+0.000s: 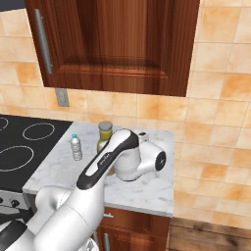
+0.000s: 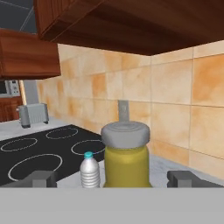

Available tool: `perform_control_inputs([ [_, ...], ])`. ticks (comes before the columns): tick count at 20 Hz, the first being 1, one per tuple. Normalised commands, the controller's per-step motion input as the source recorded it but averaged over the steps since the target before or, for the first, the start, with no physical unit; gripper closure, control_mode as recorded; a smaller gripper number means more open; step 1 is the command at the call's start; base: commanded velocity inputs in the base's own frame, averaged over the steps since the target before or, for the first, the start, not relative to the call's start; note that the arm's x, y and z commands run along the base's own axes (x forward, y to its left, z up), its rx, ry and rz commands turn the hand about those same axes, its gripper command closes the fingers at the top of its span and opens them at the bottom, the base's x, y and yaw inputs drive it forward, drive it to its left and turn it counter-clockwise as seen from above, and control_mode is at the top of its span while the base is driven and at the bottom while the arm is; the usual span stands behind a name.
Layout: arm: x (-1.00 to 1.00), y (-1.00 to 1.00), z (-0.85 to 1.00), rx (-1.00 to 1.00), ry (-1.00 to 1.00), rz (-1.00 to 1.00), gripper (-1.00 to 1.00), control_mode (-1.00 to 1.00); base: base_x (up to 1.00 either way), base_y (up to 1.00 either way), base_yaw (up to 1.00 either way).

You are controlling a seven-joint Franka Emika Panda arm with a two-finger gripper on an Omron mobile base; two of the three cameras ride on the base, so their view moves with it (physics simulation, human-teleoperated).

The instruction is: Move the drinks to the dining counter.

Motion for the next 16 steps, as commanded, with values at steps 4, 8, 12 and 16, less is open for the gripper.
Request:
perform_control_inputs([
  [4,0.22,0.0,-0.1,0.0,0.0,0.0,-1.0,-1.0,0.0,0.0,0.0],
  [8,0.18,0.0,-0.09,0.0,0.0,0.0,-1.0,-1.0,0.0,0.0,0.0],
  [12,0.0,0.02,-0.01,-0.01,0.0,0.0,-1.0,-1.0,0.0,0.0,0.0],
  [16,0.0,0.11,0.0,-0.03,0.0,0.0,-1.0,-1.0,0.0,0.0,0.0],
])
